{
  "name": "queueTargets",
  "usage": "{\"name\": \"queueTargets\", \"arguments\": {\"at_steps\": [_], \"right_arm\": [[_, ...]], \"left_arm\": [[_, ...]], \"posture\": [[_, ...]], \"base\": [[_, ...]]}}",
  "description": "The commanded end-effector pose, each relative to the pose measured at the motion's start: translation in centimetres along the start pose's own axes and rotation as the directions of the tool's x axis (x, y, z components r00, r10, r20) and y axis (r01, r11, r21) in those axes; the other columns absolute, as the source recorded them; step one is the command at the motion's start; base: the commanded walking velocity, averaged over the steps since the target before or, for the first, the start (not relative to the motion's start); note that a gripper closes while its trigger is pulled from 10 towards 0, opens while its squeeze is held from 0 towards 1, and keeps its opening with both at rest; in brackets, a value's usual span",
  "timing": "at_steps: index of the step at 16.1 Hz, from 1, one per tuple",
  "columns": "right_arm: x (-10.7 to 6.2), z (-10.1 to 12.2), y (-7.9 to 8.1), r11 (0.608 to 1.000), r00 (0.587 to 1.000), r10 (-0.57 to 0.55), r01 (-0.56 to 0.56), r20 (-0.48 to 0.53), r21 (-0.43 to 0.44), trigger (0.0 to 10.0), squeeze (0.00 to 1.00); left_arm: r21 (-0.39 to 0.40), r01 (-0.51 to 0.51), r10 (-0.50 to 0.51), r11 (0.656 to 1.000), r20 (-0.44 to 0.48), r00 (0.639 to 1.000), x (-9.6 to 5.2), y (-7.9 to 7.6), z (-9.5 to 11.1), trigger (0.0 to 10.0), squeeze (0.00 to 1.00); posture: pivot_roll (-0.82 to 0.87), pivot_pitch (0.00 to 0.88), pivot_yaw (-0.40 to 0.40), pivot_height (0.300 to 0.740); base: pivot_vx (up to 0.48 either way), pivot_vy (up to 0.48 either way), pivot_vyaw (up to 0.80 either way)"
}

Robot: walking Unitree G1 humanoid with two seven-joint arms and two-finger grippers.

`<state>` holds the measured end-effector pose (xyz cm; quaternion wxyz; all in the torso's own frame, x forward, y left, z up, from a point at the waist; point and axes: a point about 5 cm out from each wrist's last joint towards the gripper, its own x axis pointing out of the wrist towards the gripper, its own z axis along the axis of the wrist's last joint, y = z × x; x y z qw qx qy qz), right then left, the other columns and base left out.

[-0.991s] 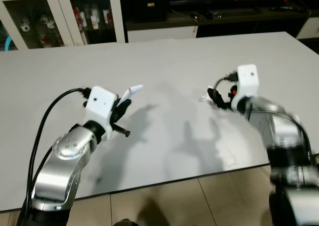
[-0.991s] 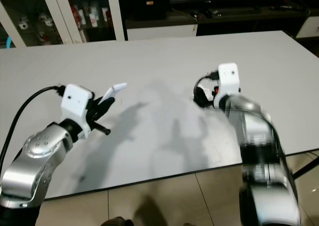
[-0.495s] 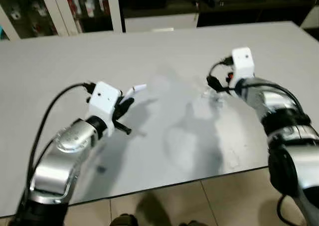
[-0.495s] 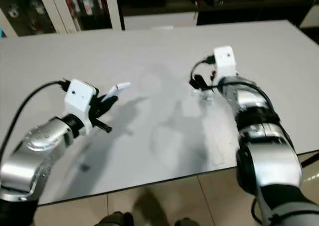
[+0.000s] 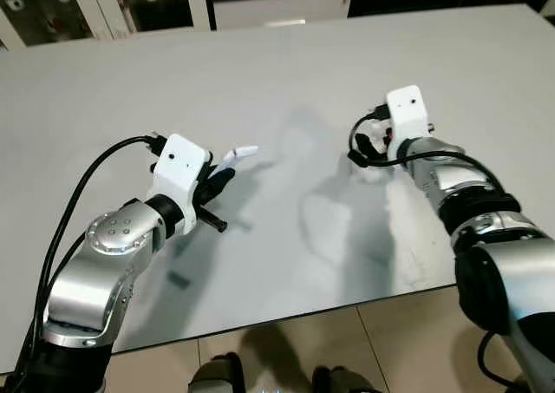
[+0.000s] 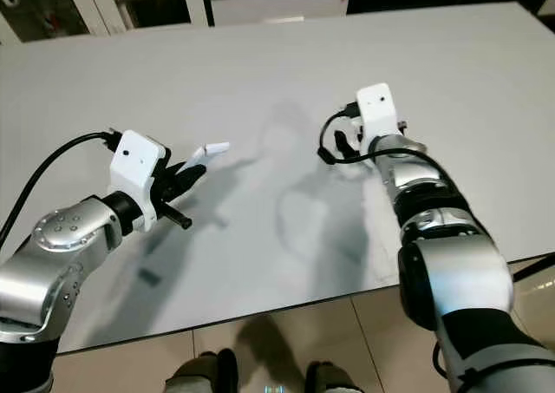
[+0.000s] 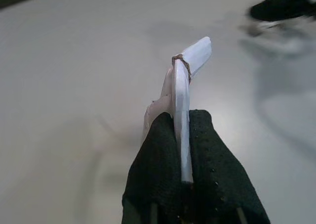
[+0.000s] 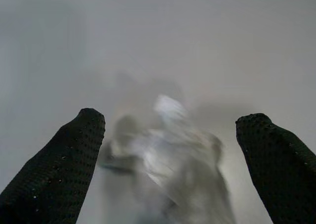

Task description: Picking trash to rubbish bin

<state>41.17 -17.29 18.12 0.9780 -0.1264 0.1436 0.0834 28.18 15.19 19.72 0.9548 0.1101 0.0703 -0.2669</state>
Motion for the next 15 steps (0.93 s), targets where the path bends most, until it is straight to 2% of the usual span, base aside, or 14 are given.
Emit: {"name": "queueTargets", "arguments": {"at_steps": [1,5,6,7,15], "right_arm": [[0.1,0.1,0.4,1.0,1.0,0.004,-0.004,0.016,-0.003,10.0,0.0],[0.2,-0.4,0.4,0.999,0.998,-0.047,0.047,0.031,-0.007,10.0,0.0],[0.1,-0.4,-0.1,0.993,0.993,-0.113,0.114,0.045,-0.036,10.0,0.0],[0.0,-0.6,-0.6,0.987,0.986,-0.156,0.157,0.055,-0.018,10.0,0.0],[-0.1,-0.8,-0.7,0.986,0.984,-0.168,0.169,0.051,0.0,10.0,0.0]], "left_arm": [[0.014,0.038,-0.038,0.999,0.022,0.999,-0.3,-0.3,1.0,10.0,0.0],[0.03,0.039,-0.04,0.999,0.009,0.999,-1.2,-0.1,1.3,10.0,0.0],[0.03,0.035,-0.035,0.999,0.0,0.999,-1.7,-0.1,1.5,10.0,0.0],[0.025,0.036,-0.035,0.999,-0.005,0.999,-2.0,-0.3,1.5,10.0,0.0],[0.022,0.035,-0.035,0.999,-0.01,0.999,-2.2,-0.3,1.4,10.0,0.0]], "posture": [[0.02,0.242,0.004,0.74],[0.07,0.265,-0.003,0.74],[0.09,0.286,-0.009,0.74],[0.11,0.294,-0.004,0.74],[0.11,0.297,-0.001,0.74]], "base": [[0.0,0.0,0.0],[0.0,0.0,0.0],[0.0,0.0,0.0],[0.0,0.0,0.0],[0.0,0.0,0.0]]}}
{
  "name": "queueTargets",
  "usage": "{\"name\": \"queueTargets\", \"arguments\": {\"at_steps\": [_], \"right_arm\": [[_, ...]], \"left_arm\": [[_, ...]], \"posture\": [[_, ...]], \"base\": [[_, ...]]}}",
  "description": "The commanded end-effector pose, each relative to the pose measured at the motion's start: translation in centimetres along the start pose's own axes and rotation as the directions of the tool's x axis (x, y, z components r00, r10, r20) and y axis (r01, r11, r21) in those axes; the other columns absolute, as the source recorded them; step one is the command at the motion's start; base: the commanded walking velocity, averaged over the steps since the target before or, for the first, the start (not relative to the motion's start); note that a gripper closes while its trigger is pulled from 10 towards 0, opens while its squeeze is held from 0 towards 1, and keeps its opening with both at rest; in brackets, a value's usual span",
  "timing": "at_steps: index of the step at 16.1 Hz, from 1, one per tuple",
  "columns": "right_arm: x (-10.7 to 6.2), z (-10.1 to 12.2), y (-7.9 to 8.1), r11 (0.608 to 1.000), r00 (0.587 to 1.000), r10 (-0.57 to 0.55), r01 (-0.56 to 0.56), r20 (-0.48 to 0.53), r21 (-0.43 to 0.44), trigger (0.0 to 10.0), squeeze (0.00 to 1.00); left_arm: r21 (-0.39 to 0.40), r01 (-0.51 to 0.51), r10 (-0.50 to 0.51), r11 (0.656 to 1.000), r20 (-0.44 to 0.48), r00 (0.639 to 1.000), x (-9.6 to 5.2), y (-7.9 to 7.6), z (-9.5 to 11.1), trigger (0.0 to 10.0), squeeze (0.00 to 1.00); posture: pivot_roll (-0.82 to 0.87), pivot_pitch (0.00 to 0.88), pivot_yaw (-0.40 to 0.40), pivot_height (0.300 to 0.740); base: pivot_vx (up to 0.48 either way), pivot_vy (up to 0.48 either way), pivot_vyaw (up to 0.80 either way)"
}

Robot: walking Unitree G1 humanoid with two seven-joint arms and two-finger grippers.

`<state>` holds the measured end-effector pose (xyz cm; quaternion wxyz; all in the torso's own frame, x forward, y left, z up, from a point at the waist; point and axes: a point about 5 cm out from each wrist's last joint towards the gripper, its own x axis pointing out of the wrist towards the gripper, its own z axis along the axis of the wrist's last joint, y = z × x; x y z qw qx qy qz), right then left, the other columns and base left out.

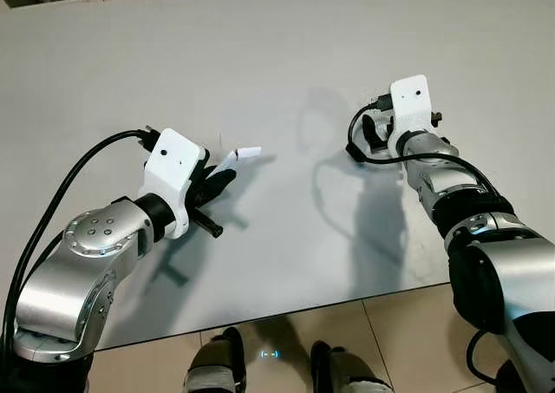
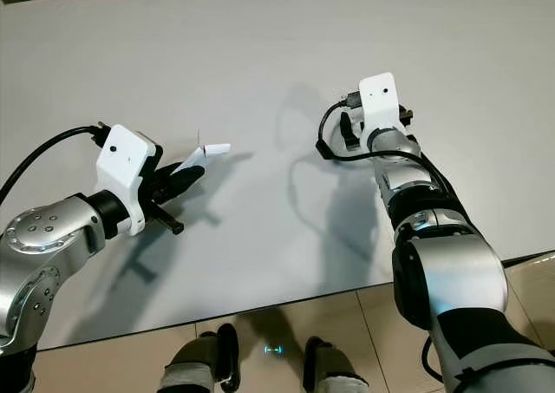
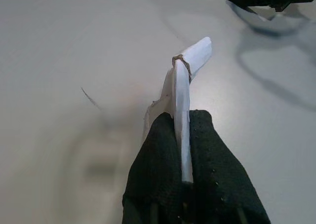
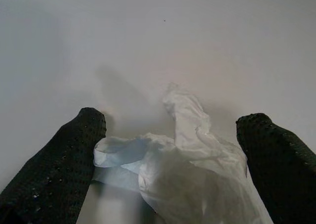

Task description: Picking trash to rubbish bin

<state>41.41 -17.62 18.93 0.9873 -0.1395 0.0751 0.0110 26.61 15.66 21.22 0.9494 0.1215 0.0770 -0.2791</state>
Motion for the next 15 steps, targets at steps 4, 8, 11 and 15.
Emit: {"name": "queueTargets", "arguments": {"at_steps": [4,8,11,15], "right_arm": [[-0.2,-1.5,-0.1,1.0,0.998,-0.005,0.005,-0.065,0.004,10.0,0.0],[-0.2,-1.5,-0.1,1.0,0.998,-0.005,0.005,-0.065,0.004,10.0,0.0],[-0.5,-3.5,0.3,0.966,0.993,-0.009,0.039,-0.118,0.256,0.0,0.0],[-0.5,-3.5,0.0,0.949,0.993,-0.02,0.054,-0.114,0.31,10.0,0.0]], "left_arm": [[0.002,0.009,-0.009,1.0,0.008,1.0,-0.3,-0.1,0.2,10.0,0.0],[0.002,0.009,-0.009,1.0,0.008,1.0,-0.3,-0.1,0.2,10.0,0.0],[-0.002,0.07,-0.07,0.998,-0.031,0.997,-1.1,-0.5,0.2,10.0,0.0],[-0.015,0.069,-0.07,0.997,-0.023,0.997,-0.8,-0.9,-0.4,10.0,0.0]], "posture": [[0.11,0.297,-0.001,0.74],[0.11,0.297,-0.001,0.74],[0.15,0.279,0.053,0.74],[0.12,0.228,0.036,0.74]], "base": [[0.0,0.0,0.0],[0.0,0.0,0.0],[0.0,0.0,0.0],[0.0,0.0,0.0]]}}
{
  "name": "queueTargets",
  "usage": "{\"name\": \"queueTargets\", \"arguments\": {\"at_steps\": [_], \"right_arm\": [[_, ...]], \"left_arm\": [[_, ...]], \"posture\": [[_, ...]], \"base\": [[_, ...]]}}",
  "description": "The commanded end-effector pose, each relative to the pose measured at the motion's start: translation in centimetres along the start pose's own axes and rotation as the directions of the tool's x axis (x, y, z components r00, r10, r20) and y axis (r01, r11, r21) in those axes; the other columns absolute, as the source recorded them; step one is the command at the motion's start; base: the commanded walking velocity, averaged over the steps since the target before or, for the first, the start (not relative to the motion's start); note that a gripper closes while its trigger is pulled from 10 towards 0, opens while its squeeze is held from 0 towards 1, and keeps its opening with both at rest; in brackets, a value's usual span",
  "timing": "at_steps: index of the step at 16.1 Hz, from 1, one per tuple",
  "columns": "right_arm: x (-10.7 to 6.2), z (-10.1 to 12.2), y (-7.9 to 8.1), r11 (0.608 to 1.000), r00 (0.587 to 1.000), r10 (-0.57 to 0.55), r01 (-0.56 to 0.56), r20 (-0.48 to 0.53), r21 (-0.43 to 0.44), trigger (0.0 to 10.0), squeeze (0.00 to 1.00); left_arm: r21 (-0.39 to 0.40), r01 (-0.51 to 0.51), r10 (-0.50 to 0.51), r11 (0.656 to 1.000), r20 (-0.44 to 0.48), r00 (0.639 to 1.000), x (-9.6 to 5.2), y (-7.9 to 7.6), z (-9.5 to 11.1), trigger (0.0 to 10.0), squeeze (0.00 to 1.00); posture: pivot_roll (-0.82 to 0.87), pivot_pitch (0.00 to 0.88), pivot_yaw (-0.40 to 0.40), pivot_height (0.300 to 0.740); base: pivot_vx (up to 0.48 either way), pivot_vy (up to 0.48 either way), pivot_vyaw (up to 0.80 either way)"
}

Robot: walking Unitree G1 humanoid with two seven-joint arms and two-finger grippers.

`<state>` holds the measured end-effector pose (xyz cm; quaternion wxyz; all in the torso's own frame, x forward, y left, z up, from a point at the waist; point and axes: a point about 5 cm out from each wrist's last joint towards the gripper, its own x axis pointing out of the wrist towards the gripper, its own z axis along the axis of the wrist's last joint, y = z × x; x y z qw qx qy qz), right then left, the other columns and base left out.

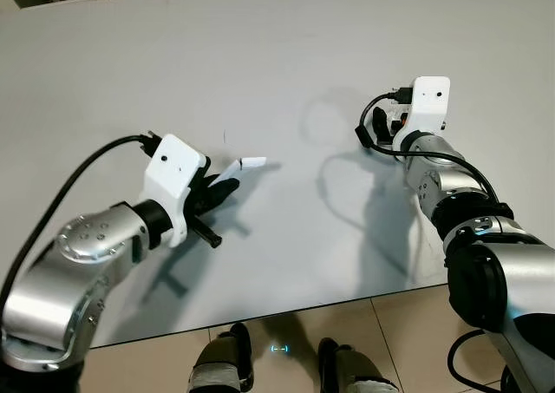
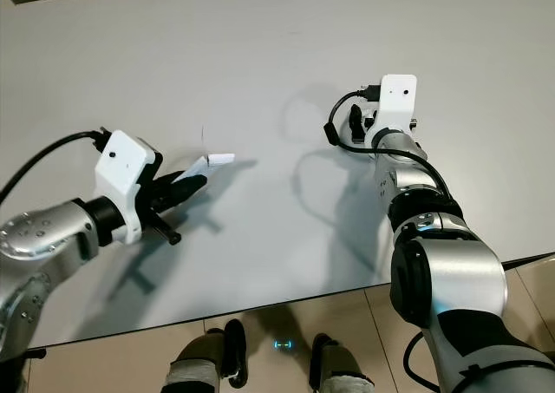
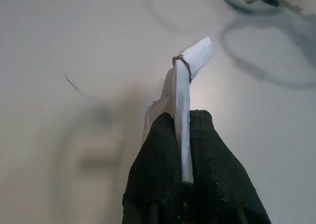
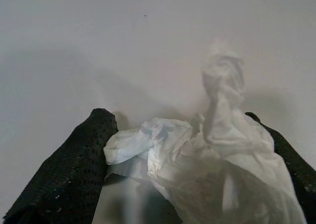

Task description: Picking trash to rubbish bin

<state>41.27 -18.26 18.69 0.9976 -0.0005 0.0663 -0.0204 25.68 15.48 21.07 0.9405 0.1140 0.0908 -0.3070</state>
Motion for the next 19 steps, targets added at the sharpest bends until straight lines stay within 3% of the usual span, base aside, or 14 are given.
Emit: {"name": "queueTargets", "arguments": {"at_steps": [1,2,3,4,5,19], "right_arm": [[-0.43,-2.89,-0.25,0.999,0.993,-0.002,0.006,-0.114,0.031,10.0,0.0],[-0.4,-2.78,-0.23,0.999,0.994,0.0,0.004,-0.111,0.032,10.0,0.0],[-0.37,-2.66,-0.12,0.999,0.994,0.009,-0.004,-0.108,0.041,7.9,0.0],[-0.37,-2.67,-0.13,0.999,0.994,0.009,-0.004,-0.109,0.043,7.9,0.0],[-0.4,-2.78,-0.17,0.999,0.993,0.009,-0.003,-0.115,0.053,0.0,0.0],[-0.4,-2.66,-0.29,0.995,0.996,0.006,0.003,-0.092,0.098,0.0,0.0]], "left_arm": [[-0.006,-0.024,0.024,1.0,-0.007,1.0,0.03,0.03,-0.46,10.0,0.0],[-0.008,-0.031,0.031,0.999,-0.006,1.0,0.2,0.09,-0.5,10.0,0.0],[-0.007,-0.029,0.029,1.0,-0.004,1.0,0.52,0.09,-0.52,10.0,0.0],[-0.006,-0.027,0.027,1.0,-0.003,1.0,0.58,0.06,-0.53,10.0,0.0],[-0.003,-0.023,0.023,1.0,-0.003,1.0,0.6,0.0,-0.54,10.0,0.0],[-0.007,-0.077,0.077,0.997,0.003,0.997,0.77,0.17,-1.35,10.0,0.0]], "posture": [[0.12,0.204,0.033,0.74],[0.11,0.193,0.032,0.74],[0.11,0.186,0.032,0.74],[0.11,0.184,0.031,0.74],[0.11,0.18,0.032,0.74],[0.1,0.163,0.031,0.74]], "base": [[0.0,0.0,0.0],[0.0,0.0,0.0],[0.0,0.0,0.0],[0.0,0.0,0.0],[0.0,0.0,0.0],[0.0,0.0,0.0]]}}
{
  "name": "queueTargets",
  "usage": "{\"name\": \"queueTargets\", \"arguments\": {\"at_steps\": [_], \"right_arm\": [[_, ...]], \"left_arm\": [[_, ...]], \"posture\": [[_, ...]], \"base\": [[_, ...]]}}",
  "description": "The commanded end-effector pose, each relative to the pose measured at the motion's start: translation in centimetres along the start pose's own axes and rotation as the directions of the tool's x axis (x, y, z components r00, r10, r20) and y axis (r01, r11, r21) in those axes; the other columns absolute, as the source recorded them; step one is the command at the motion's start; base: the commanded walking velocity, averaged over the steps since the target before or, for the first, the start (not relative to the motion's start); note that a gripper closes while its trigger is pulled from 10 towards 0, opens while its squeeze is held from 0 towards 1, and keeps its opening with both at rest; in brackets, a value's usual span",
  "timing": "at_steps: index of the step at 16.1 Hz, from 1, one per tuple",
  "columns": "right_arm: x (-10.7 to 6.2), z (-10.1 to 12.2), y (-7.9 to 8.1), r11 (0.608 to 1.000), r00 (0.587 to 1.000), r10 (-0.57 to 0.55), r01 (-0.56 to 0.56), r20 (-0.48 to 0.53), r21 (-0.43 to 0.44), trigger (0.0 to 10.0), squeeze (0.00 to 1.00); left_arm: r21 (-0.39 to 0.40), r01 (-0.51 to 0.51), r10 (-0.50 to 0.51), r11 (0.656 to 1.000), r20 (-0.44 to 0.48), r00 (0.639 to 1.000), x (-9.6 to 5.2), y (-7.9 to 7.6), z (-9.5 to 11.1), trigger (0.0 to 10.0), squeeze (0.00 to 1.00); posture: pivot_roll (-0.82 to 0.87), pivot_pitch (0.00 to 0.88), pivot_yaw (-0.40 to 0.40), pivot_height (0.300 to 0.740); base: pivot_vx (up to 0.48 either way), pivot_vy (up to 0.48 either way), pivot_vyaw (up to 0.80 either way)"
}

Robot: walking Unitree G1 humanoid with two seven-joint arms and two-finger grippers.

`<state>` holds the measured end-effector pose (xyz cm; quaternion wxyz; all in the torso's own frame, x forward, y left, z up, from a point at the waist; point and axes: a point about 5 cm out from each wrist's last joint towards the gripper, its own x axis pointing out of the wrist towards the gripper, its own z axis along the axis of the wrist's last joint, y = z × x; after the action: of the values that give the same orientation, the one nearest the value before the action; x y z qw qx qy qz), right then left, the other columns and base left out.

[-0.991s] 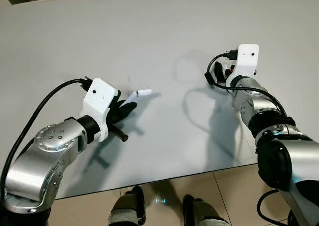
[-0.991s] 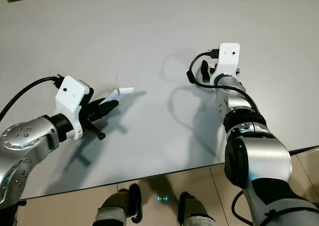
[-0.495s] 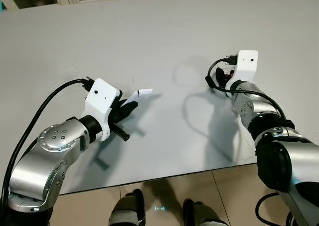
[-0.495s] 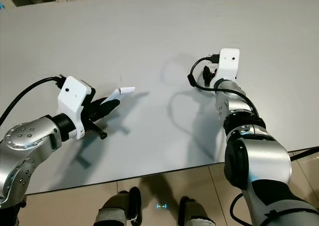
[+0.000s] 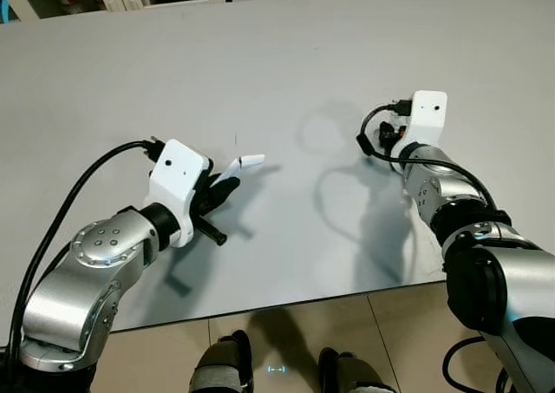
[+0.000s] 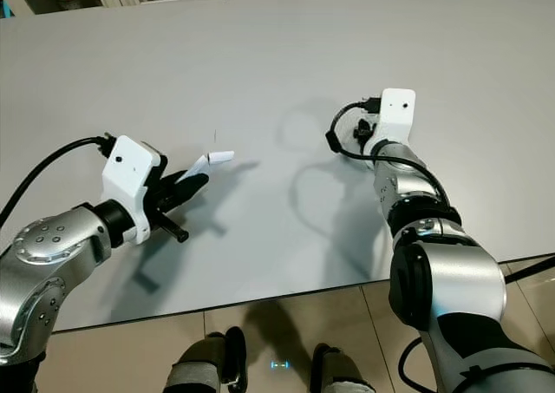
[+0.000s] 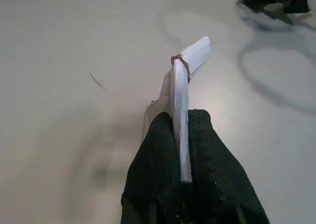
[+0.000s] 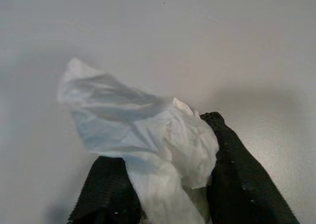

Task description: Picking trash to rubbish bin

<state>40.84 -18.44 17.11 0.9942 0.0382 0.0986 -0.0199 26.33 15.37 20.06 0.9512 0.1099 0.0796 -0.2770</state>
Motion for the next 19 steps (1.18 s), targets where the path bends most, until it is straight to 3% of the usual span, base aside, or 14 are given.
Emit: {"name": "queueTargets", "arguments": {"at_steps": [1,5,8,12,14,18,19], "right_arm": [[-0.1,-1.1,-0.2,1.0,1.0,-0.005,0.006,-0.025,0.026,0.0,0.0],[-0.3,-1.4,-0.6,0.997,1.0,-0.006,0.008,-0.017,0.076,0.0,0.0],[-0.3,-1.0,-1.1,0.991,0.999,0.003,-0.008,0.039,0.135,0.0,0.0],[-1.4,-0.5,-1.4,0.983,0.972,0.031,-0.072,0.234,0.168,0.0,0.0],[-3.4,0.2,-1.0,0.983,0.935,0.051,-0.109,0.352,0.146,0.0,0.0],[-11.6,-0.8,1.1,0.982,0.89,0.081,-0.147,0.45,0.115,0.0,0.0],[-13.1,-1.1,1.5,0.989,0.882,0.083,-0.132,0.463,0.074,0.1,0.0]], "left_arm": [[0.001,-0.015,0.015,1.0,-0.014,1.0,0.0,0.0,-0.5,10.0,0.0],[-0.026,-0.029,0.029,0.999,-0.003,1.0,0.5,-0.4,-0.8,10.0,0.0],[-0.081,-0.113,0.114,0.99,0.009,0.993,0.7,-0.2,-1.4,10.0,0.0],[-0.12,-0.2,0.203,0.972,0.012,0.979,0.4,-0.9,-2.6,10.0,0.0],[-0.136,-0.207,0.213,0.969,0.032,0.977,0.3,-1.1,-2.8,10.0,0.0],[-0.108,-0.209,0.218,0.972,0.081,0.973,0.2,-2.0,-3.1,10.0,0.0],[-0.141,-0.202,0.219,0.969,0.112,0.969,0.2,-2.1,-2.8,10.0,0.0]], "posture": [[0.09,0.163,0.032,0.74],[0.08,0.15,0.021,0.74],[0.08,0.135,0.01,0.74],[0.07,0.119,0.004,0.74],[0.06,0.111,0.004,0.74],[0.03,0.1,0.013,0.74],[0.02,0.097,0.022,0.74]], "base": [[0.0,0.0,0.0],[0.0,0.0,0.0],[0.0,0.0,0.0],[0.0,0.0,0.0],[0.0,0.0,0.0],[0.0,0.0,0.0],[0.0,0.0,0.0]]}}
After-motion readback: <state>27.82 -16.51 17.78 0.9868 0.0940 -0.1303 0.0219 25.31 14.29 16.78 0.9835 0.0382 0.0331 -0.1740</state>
